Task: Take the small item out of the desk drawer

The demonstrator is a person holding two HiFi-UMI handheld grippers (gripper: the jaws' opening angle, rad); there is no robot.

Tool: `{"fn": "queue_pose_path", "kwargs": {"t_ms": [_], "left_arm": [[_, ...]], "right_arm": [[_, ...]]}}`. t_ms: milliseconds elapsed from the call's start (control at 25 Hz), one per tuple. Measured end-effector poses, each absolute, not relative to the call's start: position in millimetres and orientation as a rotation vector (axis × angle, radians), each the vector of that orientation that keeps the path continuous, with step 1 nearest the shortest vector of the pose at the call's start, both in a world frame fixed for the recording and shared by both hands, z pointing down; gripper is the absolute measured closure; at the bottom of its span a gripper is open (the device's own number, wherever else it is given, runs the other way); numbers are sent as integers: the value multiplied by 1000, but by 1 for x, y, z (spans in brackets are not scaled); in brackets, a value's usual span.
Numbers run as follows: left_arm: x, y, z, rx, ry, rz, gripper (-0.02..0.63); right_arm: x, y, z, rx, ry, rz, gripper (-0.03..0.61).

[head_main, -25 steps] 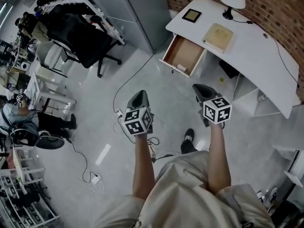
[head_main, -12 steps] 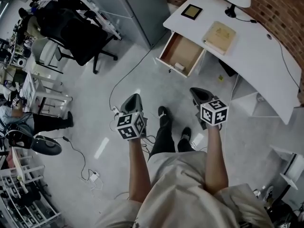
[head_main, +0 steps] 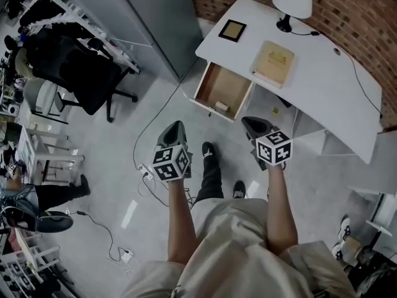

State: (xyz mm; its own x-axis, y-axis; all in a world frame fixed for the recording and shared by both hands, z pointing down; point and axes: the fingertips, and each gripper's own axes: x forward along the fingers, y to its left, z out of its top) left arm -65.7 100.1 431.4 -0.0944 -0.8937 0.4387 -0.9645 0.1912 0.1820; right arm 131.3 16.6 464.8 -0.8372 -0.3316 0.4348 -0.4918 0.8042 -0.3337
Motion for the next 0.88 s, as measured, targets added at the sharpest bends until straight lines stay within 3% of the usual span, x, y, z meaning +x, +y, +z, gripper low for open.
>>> {"fn": "queue_pose_path", "kwargs": {"t_ms": [400,880], "left_arm": [[-109,-30,436,1882,-1876,254,597],[-146,-110,478,1993,-1686,271,597]], "right_arm": [[67,-76,473,693,-2573,658,554],[25,-137,515,803,-2455,701,554]]}}
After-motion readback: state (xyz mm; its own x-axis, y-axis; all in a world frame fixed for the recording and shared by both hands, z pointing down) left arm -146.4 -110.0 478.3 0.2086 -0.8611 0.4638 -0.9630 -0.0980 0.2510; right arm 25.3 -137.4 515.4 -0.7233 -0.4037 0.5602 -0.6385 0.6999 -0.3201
